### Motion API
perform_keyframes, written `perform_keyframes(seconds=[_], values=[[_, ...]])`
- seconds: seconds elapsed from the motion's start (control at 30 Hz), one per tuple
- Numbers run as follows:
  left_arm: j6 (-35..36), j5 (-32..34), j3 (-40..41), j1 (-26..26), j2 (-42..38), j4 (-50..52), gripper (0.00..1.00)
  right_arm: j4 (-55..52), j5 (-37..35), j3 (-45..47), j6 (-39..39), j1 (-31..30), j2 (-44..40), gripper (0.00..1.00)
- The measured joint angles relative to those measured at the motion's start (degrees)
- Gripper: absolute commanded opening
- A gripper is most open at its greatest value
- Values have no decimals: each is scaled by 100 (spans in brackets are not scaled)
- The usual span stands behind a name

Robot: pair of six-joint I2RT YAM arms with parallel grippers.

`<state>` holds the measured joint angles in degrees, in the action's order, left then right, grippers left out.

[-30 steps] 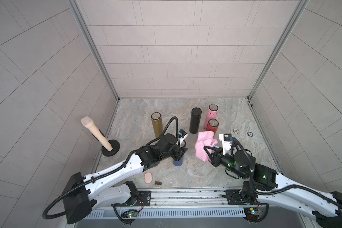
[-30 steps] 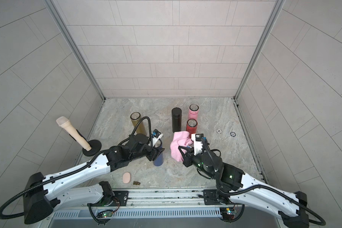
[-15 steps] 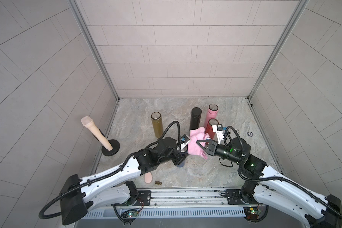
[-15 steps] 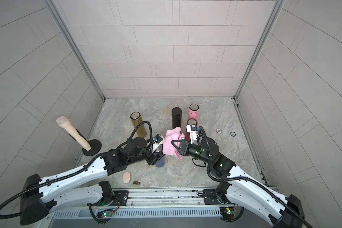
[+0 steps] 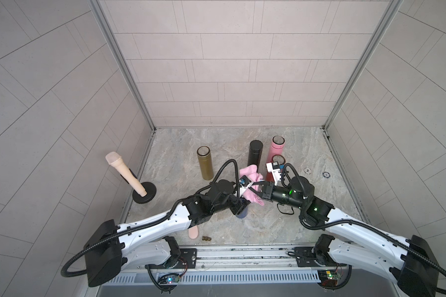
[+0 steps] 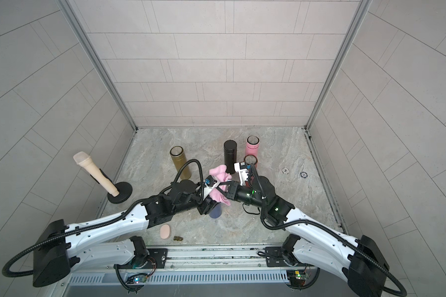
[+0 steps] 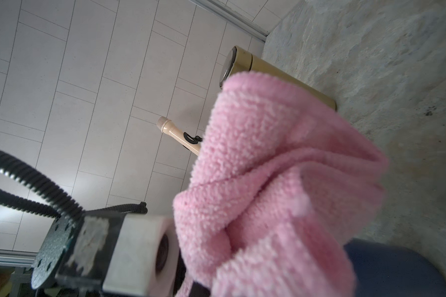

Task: Wipe the surface of the thermos
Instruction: Wipe the dirt from the surface of the thermos.

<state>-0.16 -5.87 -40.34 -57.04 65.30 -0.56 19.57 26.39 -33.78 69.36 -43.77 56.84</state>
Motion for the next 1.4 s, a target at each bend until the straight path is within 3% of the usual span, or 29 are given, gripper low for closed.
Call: perform_keyframes(seconds=[0.23,0.43,0.73,0.87,1.4], values=[[-66,52,7,-46,55,-125,0,-168,-20,-601,-227,17,767,0],[-98,267,81,-92,-133,-2,0,-269,363,-693,-479,-101,866,0],[-33,323,94,-184,-201,103,0,-2420,313,-566,-1093,-433,-979,0],[-20,358,42,-173,-153,133,0,-2793,225,-522,-1202,-350,-1187,0],[-184,492,7,-144,-70,98,0,-2310,90,-1847,-1797,74,992,0]])
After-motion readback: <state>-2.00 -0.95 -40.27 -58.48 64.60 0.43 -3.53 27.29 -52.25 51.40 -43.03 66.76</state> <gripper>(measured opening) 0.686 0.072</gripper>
